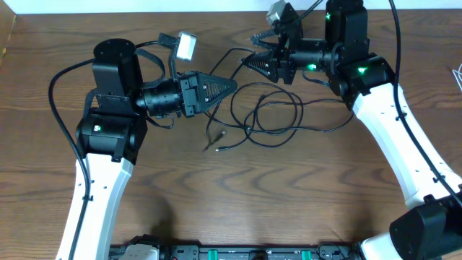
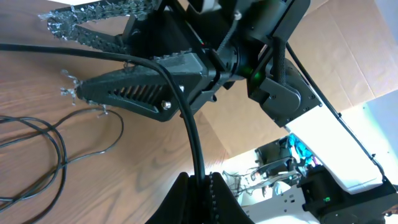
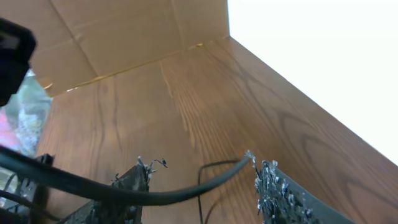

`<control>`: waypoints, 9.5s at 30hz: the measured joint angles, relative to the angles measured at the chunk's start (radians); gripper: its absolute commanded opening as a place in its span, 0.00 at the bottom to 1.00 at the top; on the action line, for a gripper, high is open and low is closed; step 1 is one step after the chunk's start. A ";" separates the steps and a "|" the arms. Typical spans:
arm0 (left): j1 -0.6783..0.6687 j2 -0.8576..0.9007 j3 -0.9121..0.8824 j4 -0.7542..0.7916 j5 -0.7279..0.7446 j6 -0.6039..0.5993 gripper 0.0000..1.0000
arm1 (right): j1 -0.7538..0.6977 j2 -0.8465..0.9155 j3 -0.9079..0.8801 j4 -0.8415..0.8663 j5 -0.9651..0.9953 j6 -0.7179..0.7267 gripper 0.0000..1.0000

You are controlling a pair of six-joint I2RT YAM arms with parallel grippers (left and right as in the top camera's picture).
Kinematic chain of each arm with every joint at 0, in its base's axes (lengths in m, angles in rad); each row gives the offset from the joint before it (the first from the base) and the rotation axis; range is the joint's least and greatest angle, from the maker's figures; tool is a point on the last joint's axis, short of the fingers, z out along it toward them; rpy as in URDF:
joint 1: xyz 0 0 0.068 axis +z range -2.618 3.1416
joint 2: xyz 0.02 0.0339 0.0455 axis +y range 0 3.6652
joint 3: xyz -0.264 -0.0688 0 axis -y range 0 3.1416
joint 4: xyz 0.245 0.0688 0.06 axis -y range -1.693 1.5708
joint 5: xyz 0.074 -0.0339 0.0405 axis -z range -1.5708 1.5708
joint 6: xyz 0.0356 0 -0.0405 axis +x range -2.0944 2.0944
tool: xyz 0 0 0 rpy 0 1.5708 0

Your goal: Untangle cables

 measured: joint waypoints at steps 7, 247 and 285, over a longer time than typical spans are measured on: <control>0.000 0.000 0.000 -0.001 0.000 -0.023 0.07 | 0.000 0.000 0.000 0.064 -0.069 -0.037 0.54; 0.000 0.006 0.000 -0.446 -0.969 0.032 0.81 | -0.485 0.492 0.952 -0.708 0.900 0.349 0.01; 0.000 0.006 0.000 -0.443 -0.973 0.032 0.81 | -0.730 0.741 0.950 -0.594 1.058 0.454 0.99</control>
